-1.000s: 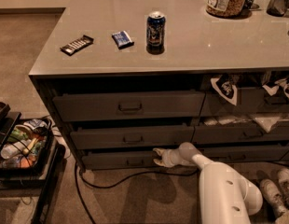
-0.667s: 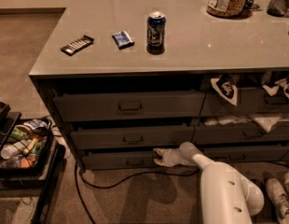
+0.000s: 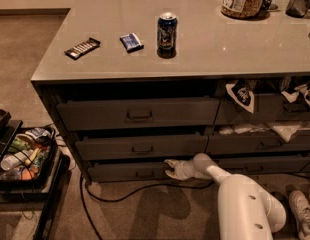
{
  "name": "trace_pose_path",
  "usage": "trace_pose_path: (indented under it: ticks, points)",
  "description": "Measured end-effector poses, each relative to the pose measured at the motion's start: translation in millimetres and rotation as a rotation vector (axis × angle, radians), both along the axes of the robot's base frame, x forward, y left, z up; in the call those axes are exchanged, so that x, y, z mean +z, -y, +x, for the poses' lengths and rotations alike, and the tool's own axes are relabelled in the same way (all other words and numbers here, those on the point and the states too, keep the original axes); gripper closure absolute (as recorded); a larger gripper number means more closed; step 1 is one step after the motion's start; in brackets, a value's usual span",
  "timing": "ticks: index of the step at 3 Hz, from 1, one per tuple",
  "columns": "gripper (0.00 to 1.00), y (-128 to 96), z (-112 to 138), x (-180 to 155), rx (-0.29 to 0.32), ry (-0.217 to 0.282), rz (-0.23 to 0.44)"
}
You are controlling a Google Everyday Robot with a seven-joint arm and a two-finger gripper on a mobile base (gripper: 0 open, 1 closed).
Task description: Open bottom drawer
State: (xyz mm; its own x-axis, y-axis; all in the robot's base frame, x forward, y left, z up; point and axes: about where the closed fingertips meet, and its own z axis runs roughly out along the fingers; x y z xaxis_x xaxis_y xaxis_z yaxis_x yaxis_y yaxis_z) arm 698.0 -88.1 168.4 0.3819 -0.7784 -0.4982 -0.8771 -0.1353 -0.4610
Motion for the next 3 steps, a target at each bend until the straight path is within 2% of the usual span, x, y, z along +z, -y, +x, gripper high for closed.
trace_pose_path:
  ticks: [3]
  points:
    - [1.0,0.9,-12.0,-0.5,0.002,-0.032,0.01]
